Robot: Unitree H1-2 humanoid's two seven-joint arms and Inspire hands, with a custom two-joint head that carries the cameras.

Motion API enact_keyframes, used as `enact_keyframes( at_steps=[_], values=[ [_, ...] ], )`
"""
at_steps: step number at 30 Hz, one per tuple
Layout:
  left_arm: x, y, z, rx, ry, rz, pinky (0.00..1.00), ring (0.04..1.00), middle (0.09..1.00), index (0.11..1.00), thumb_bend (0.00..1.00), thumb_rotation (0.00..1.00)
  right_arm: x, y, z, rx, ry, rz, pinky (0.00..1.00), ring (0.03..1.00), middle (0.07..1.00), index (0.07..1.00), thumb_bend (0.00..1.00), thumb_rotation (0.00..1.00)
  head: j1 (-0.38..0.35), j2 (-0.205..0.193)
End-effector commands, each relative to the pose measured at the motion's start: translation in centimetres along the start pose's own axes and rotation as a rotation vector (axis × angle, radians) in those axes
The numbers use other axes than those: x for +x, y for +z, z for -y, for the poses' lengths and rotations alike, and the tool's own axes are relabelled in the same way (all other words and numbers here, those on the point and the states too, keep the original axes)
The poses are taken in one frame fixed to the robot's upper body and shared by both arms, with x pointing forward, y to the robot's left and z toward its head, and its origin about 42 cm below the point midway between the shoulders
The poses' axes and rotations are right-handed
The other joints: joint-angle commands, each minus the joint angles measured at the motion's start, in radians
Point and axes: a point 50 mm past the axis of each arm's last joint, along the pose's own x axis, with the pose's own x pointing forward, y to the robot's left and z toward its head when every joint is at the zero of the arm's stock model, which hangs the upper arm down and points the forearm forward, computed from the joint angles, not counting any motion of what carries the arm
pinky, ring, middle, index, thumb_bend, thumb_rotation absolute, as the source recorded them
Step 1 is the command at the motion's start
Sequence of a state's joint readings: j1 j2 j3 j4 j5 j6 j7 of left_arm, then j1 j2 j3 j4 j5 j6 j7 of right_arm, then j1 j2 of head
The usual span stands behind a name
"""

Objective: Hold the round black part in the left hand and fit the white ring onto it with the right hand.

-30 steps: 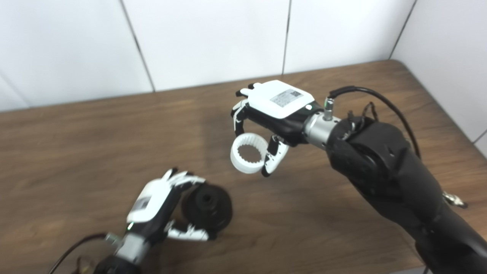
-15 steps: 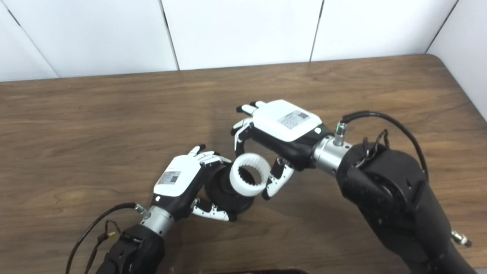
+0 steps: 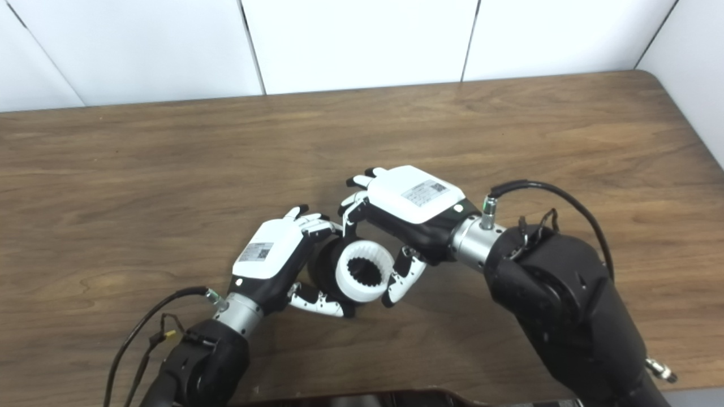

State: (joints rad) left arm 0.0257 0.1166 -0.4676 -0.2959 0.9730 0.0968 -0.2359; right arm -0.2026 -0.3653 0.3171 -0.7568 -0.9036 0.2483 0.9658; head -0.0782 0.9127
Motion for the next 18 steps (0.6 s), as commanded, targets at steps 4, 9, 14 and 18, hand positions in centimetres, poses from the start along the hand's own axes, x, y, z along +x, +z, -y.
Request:
enact_keyframes(
  at_steps=[4,9,14,18],
  values=[
    [0.2,0.4,-0.7,0.026,0.018,0.022,0.98,0.869,0.776,0.482,0.52,0.06,0.6,-0.1,0.6,-0.034,-0.074,0.006,1.00,0.968,0.832,0.483,0.53,0.14,-0.007,0.002],
    [0.2,0.6,-0.8,0.032,0.014,0.026,0.99,0.866,0.776,0.482,0.52,0.06,1.0,-0.4,0.2,-0.031,-0.079,0.000,1.00,0.974,0.839,0.484,0.52,0.14,-0.007,0.001],
    [0.2,0.7,-0.8,0.037,0.010,0.021,0.98,0.864,0.777,0.482,0.52,0.06,1.5,-0.5,0.1,-0.042,-0.080,-0.004,1.00,0.982,0.848,0.484,0.52,0.14,-0.009,0.002],
    [0.2,0.8,-0.8,0.019,-0.002,0.012,1.00,0.877,0.789,0.482,0.52,0.06,1.7,-0.4,0.1,-0.052,-0.082,-0.005,1.00,0.986,0.850,0.484,0.52,0.14,-0.007,0.002]
  ],
)
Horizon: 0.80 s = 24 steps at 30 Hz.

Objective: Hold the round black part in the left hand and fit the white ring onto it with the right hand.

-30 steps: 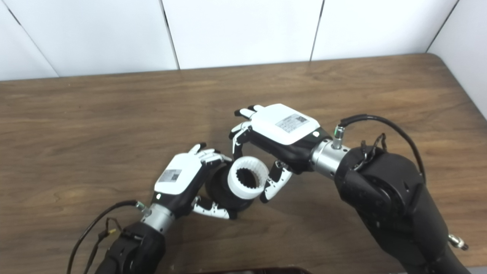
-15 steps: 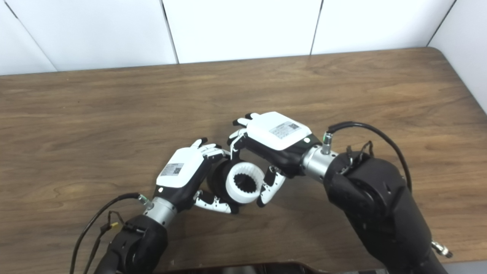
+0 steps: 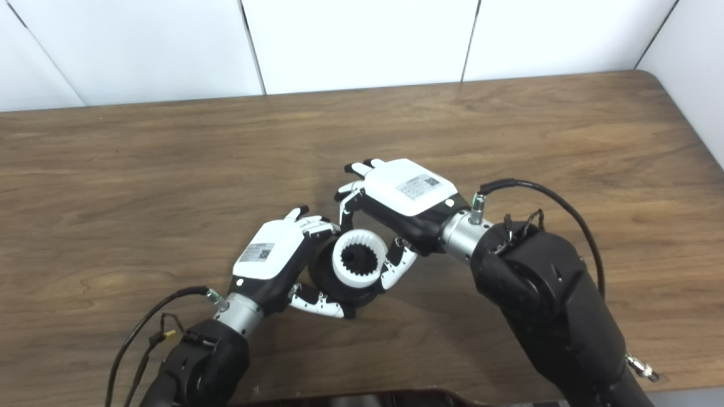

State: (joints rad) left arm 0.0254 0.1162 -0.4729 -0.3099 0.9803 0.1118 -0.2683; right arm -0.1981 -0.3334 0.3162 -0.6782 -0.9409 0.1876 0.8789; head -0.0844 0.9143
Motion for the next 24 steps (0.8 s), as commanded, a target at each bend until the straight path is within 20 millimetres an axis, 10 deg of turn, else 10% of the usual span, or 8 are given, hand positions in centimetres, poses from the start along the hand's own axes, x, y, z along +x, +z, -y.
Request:
enact_keyframes(
  at_steps=[1,24],
  values=[
    [0.3,0.5,-0.7,0.010,0.019,0.014,1.00,0.881,0.792,0.482,0.52,0.06,0.3,0.2,0.8,-0.038,-0.037,0.014,1.00,0.986,0.849,0.484,0.52,0.14,-0.001,0.002],
    [0.6,1.2,-0.8,0.027,0.000,0.010,1.00,0.899,0.804,0.482,0.52,0.06,1.8,1.5,-1.0,-0.059,0.039,0.027,1.00,0.991,0.850,0.484,0.52,0.14,0.007,0.008]
  ],
)
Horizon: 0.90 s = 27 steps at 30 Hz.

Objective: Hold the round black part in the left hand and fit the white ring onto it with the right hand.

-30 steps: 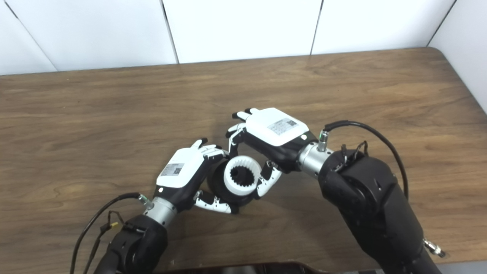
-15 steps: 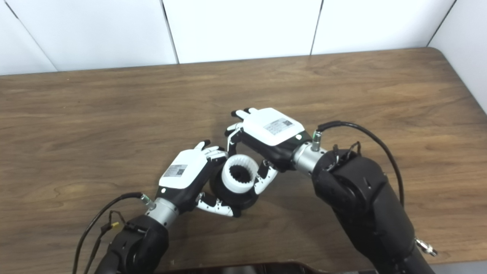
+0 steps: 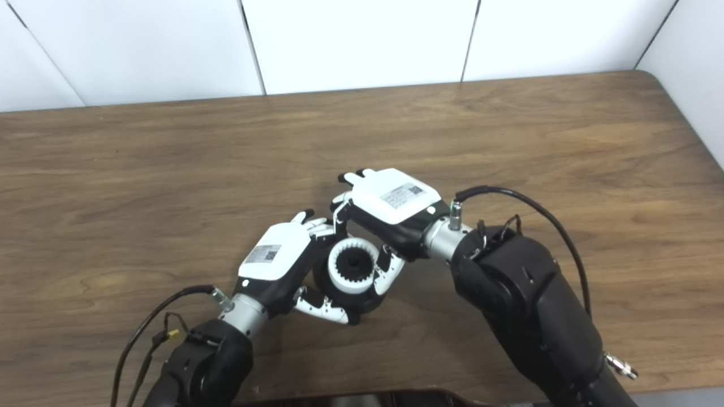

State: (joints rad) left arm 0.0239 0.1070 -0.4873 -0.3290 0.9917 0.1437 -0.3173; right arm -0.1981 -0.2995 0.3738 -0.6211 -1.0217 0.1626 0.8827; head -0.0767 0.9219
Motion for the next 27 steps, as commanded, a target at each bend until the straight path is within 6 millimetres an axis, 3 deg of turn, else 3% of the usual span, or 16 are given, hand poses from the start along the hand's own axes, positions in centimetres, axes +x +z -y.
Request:
enact_keyframes(
  at_steps=[1,8,9,10,12,14,18,27],
  values=[
    [0.5,0.5,-0.9,0.031,0.035,0.018,1.00,0.900,0.805,0.482,0.52,0.06,0.2,0.7,0.6,-0.027,-0.013,0.036,1.00,0.991,0.850,0.484,0.52,0.14,0.002,0.001],
    [0.5,0.6,-0.9,0.027,0.046,0.021,1.00,0.894,0.798,0.482,0.52,0.06,0.1,0.6,0.6,-0.028,0.001,0.025,1.00,0.984,0.850,0.491,0.52,0.15,0.004,0.002],
    [0.5,0.6,-0.9,0.027,0.047,0.023,1.00,0.895,0.800,0.482,0.52,0.06,0.0,0.5,0.6,-0.025,0.002,0.025,1.00,0.987,0.853,0.576,0.71,0.26,0.004,0.002],
    [0.5,0.5,-0.9,0.025,0.047,0.024,1.00,0.894,0.798,0.482,0.52,0.06,0.0,0.4,0.5,-0.021,0.003,0.023,1.00,0.991,0.863,0.637,0.81,0.34,0.004,0.002],
    [0.5,0.5,-0.9,0.023,0.042,0.021,1.00,0.895,0.797,0.482,0.52,0.06,-0.1,0.2,0.6,-0.020,0.007,0.017,1.00,0.999,0.888,0.723,0.93,0.44,0.001,0.002],
    [0.5,0.5,-0.9,0.022,0.044,0.022,1.00,0.895,0.796,0.482,0.52,0.06,-0.2,-0.1,0.7,-0.024,0.004,0.007,1.00,1.000,0.911,0.779,0.98,0.50,0.001,0.002],
    [0.5,0.5,-0.9,0.019,0.039,0.021,1.00,0.900,0.802,0.482,0.52,0.06,-0.3,-0.4,1.4,-0.017,-0.016,0.002,1.00,1.000,0.941,0.838,1.00,0.56,0.001,0.002],
    [0.4,0.4,-1.0,0.034,0.042,0.018,1.00,0.893,0.794,0.482,0.52,0.06,-1.3,0.2,5.3,-0.074,-0.053,0.016,1.00,1.000,0.949,0.818,1.00,0.55,-0.001,0.001]
  ],
)
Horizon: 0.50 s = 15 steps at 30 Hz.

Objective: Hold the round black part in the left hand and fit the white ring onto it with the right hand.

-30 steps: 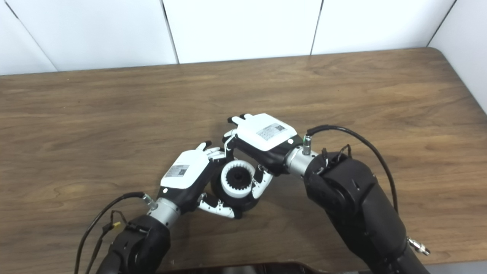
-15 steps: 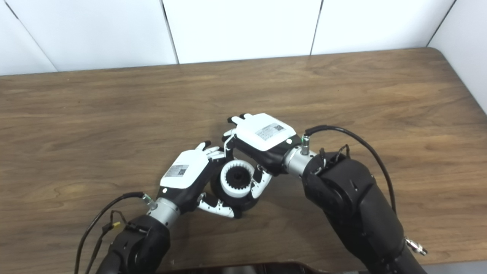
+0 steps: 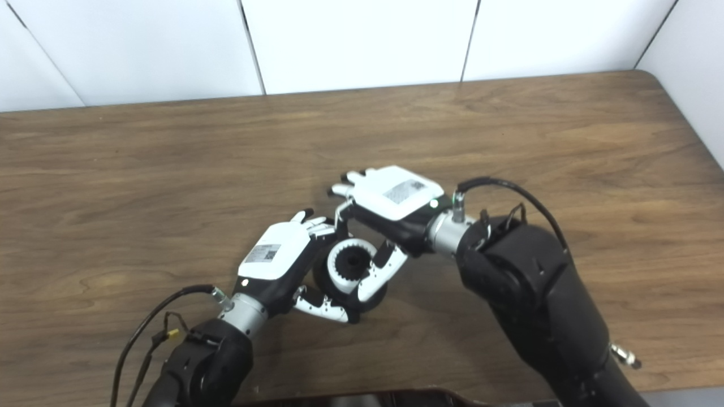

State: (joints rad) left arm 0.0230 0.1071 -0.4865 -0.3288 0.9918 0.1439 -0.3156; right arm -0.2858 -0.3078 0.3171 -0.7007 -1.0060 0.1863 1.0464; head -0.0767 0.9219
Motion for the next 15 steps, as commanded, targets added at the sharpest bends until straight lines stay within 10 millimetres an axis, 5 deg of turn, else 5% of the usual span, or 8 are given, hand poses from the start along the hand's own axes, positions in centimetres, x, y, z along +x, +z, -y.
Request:
enact_keyframes(
  at_steps=[1,15],
  values=[
    [0.3,0.4,-1.0,0.031,0.040,0.018,1.00,0.892,0.794,0.482,0.52,0.06,-0.6,0.3,2.2,-0.030,-0.072,0.014,1.00,1.000,0.945,0.809,1.00,0.53,-0.001,0.001],
    [0.4,0.1,-1.0,0.042,0.029,0.005,1.00,0.890,0.792,0.483,0.52,0.06,-1.3,-0.1,3.6,-0.013,-0.094,-0.003,1.00,1.000,0.936,0.783,1.00,0.51,0.005,0.000]
  ],
)
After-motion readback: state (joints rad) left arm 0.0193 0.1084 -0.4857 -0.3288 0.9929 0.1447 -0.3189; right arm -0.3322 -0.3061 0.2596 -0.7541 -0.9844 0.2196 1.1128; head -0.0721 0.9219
